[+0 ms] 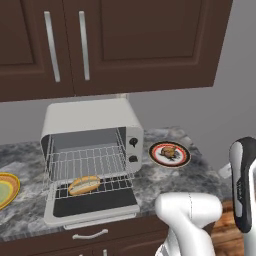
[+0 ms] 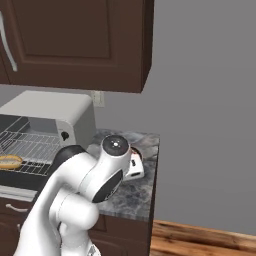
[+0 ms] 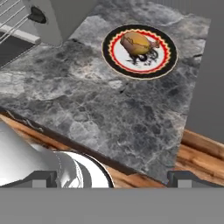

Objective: Open the toaster oven door. Place the hotdog bun on the bottom rack in the toaster oven and place the chicken drumstick on the top rack.

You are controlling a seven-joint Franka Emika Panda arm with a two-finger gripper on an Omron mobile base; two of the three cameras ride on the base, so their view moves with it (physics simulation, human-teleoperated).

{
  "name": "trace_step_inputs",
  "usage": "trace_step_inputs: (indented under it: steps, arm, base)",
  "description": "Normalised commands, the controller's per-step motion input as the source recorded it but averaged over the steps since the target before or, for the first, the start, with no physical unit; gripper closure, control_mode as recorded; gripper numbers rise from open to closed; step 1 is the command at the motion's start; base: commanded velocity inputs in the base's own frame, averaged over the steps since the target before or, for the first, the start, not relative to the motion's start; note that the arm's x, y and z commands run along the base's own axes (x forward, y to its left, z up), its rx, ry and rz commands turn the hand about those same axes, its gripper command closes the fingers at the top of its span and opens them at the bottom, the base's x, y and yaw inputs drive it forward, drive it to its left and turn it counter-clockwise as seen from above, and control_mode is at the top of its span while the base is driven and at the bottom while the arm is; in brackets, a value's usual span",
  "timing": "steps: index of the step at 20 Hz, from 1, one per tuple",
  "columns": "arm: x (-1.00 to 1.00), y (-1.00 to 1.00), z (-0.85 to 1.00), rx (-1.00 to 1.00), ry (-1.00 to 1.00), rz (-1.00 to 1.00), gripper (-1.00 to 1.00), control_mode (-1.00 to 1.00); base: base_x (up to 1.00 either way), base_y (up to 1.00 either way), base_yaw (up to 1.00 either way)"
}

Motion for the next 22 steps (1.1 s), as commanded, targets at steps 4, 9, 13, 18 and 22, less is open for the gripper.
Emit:
trace_step_inputs:
  steps: [4, 9, 13, 18, 22]
  arm:
    - [0.28, 0.27, -0.01, -0.22, -0.04, 0.34, -1.0, -1.0]
    - [0.39, 0.24, -0.01, -0.19, -0.05, 0.18, -1.0, -1.0]
    - [0.38, 0.2, -0.13, -0.15, -0.06, 0.1, -1.0, -1.0]
    - [0.35, 0.14, -0.16, -0.05, -0.13, 0.08, -1.0, -1.0]
    - [0.52, 0.12, -0.01, 0.0, -0.04, 0.08, -1.0, -1.0]
  base:
    - [0.0, 0.0, 0.0]
    - [0.0, 0.0, 0.0]
    - [0.0, 0.0, 0.0]
    - [0.0, 0.0, 0.0]
    - [0.0, 0.0, 0.0]
